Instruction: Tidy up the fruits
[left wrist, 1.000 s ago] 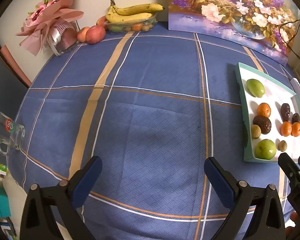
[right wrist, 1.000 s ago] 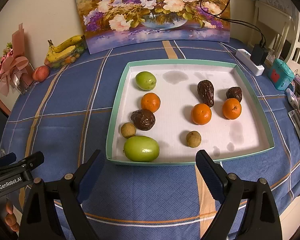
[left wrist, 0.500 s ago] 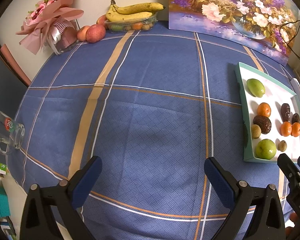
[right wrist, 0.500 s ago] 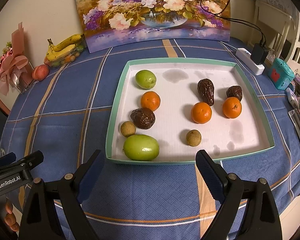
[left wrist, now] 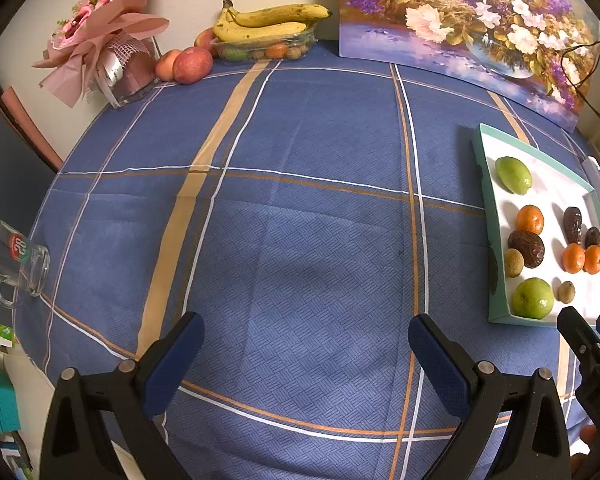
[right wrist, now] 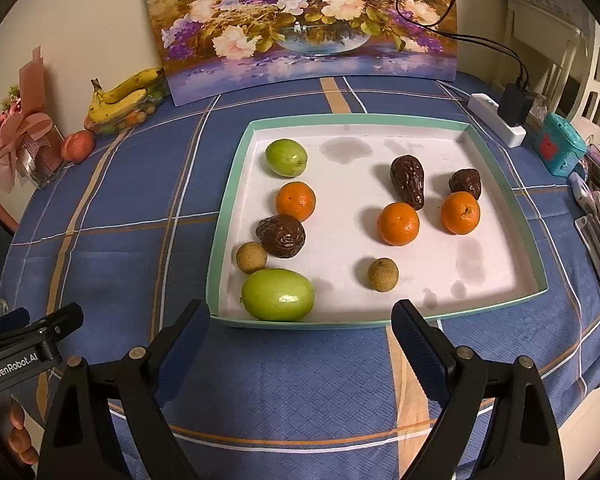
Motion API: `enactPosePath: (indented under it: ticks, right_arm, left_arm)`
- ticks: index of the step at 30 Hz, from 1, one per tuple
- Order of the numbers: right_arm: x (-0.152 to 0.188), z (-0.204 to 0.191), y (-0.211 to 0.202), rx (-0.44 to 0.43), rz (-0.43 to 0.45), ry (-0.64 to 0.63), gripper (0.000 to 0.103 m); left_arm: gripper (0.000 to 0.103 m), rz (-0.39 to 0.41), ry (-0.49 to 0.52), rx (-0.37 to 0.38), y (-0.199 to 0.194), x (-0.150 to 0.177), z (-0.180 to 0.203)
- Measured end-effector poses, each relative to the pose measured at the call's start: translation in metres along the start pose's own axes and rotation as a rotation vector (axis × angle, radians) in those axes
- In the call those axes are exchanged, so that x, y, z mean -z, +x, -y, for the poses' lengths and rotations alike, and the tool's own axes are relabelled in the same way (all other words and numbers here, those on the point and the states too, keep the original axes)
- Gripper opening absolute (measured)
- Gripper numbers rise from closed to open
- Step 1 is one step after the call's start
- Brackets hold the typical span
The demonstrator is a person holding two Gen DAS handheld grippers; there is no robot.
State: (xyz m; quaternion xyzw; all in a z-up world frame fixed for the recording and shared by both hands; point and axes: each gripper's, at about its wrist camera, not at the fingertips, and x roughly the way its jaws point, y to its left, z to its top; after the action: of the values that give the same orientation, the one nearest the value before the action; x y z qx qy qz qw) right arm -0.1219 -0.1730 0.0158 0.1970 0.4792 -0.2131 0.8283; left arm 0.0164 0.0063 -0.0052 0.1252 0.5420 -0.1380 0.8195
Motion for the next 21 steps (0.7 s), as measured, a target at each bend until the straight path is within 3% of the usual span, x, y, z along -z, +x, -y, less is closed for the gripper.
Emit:
enactPosePath:
  ticks: [21]
  right_arm:
    - [-0.0003, 0.0017, 0.0007, -0.002, -0.007, 0.004, 0.092]
  left_arm:
    - [0.103, 0.001, 0.006, -0.006, -0.0008, 0.0003, -0.0011]
